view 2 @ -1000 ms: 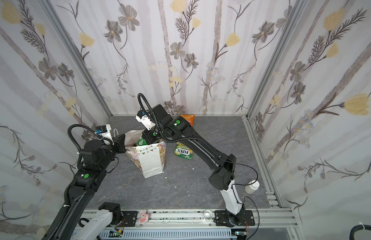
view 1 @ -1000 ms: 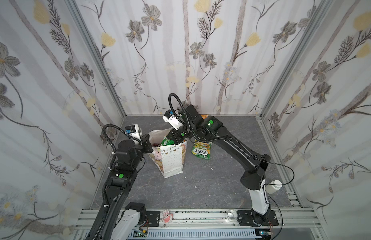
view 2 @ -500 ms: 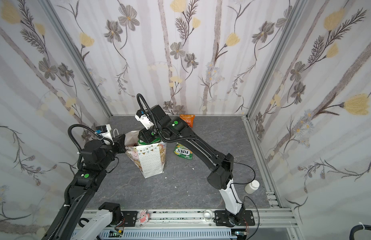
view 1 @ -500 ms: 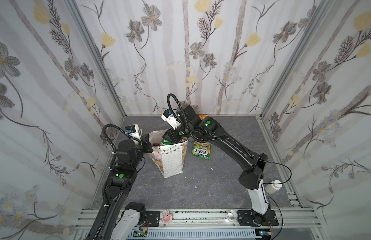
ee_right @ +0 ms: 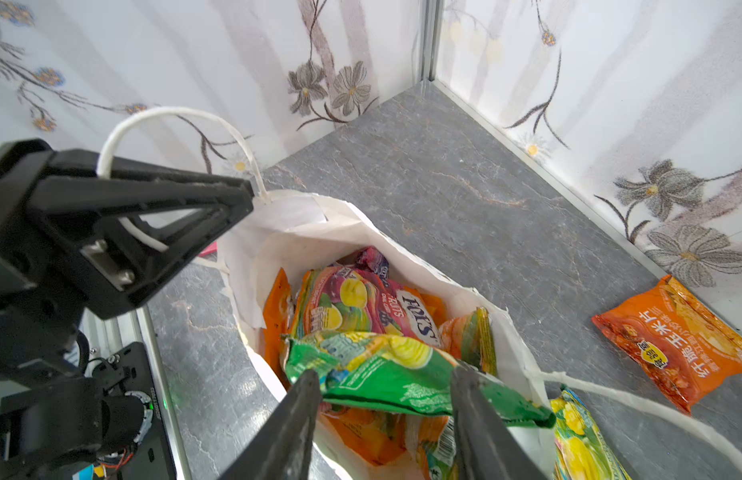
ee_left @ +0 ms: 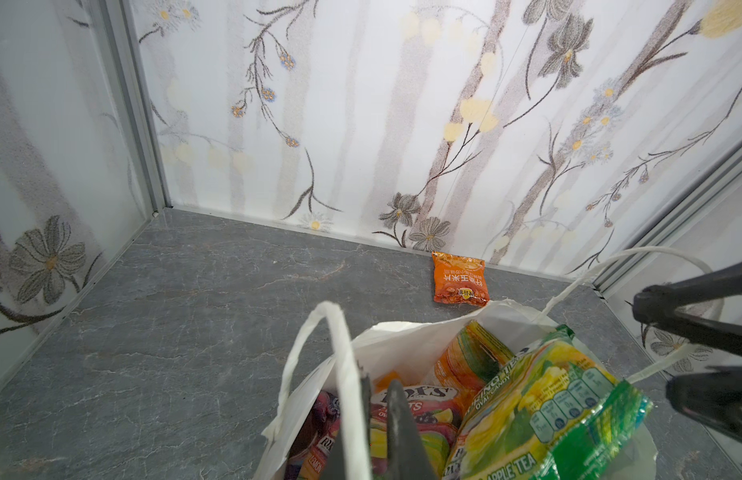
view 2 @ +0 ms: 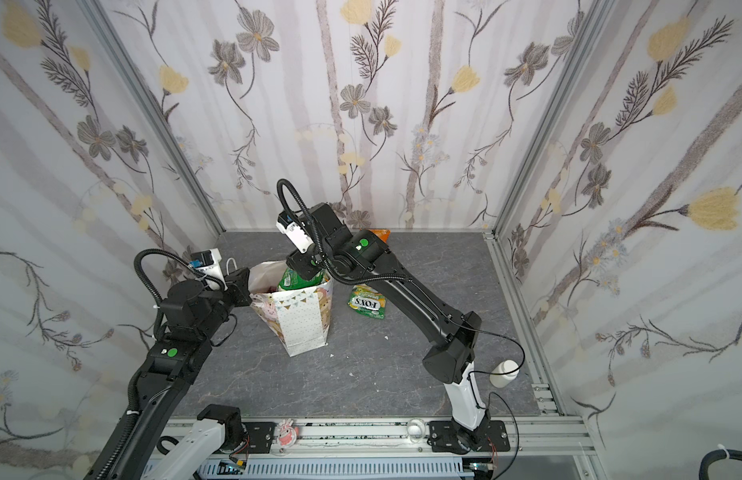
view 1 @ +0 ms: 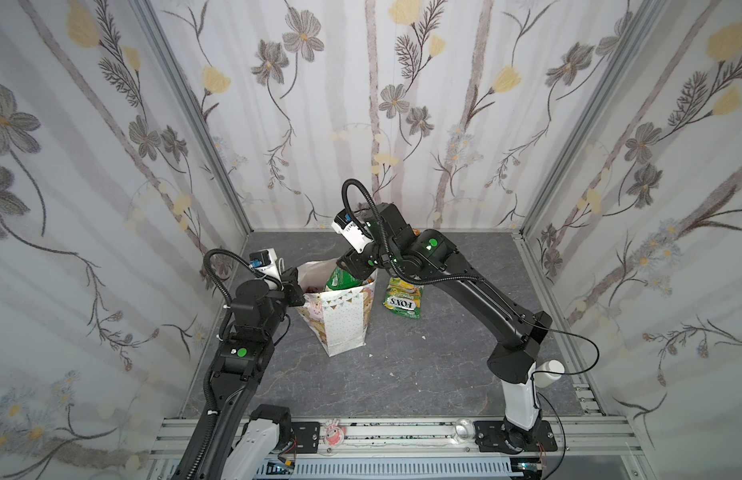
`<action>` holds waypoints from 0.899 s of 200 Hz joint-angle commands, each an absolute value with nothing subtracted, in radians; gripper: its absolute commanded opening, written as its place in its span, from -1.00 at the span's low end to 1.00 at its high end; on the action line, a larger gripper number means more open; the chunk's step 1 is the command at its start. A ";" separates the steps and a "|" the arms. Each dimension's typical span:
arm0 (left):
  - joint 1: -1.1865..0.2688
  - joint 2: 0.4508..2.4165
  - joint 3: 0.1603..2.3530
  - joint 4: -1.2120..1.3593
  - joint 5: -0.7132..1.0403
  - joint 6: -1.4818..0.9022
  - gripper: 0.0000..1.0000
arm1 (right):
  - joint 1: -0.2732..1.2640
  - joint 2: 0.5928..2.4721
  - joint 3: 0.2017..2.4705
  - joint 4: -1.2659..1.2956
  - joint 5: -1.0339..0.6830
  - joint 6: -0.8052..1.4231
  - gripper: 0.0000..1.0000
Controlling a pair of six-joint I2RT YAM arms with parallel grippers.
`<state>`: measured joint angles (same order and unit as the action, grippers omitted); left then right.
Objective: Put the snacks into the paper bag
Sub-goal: 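Lower the green FOX'S bag into the paper bag and push it down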
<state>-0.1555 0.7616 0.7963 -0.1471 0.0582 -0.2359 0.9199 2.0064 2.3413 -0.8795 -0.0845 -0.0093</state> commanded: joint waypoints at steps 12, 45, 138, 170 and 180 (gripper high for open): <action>-0.153 0.757 0.795 -0.112 0.054 -0.235 -0.81 | 0.923 2.010 2.346 -0.971 -0.109 -0.089 -0.18; -0.153 0.749 0.794 -0.110 0.048 -0.234 -0.81 | 0.923 2.064 2.347 -0.949 -0.146 -0.095 -0.39; -0.152 0.749 0.790 -0.103 0.060 -0.236 -0.84 | 0.925 2.210 2.348 -0.692 -0.232 -0.064 -0.49; -0.153 0.749 0.789 -0.103 0.064 -0.237 -0.84 | 0.925 2.190 2.347 -0.643 -0.234 -0.070 -0.50; -0.153 0.749 0.789 -0.104 0.063 -0.236 -0.84 | 0.925 2.183 2.346 -0.624 -0.228 -0.071 -0.49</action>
<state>-0.1555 0.7486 0.7918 -0.1463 0.0566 -0.2363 0.9237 2.2059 2.3417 -0.7078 -0.2142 -0.0616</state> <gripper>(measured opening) 0.079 0.247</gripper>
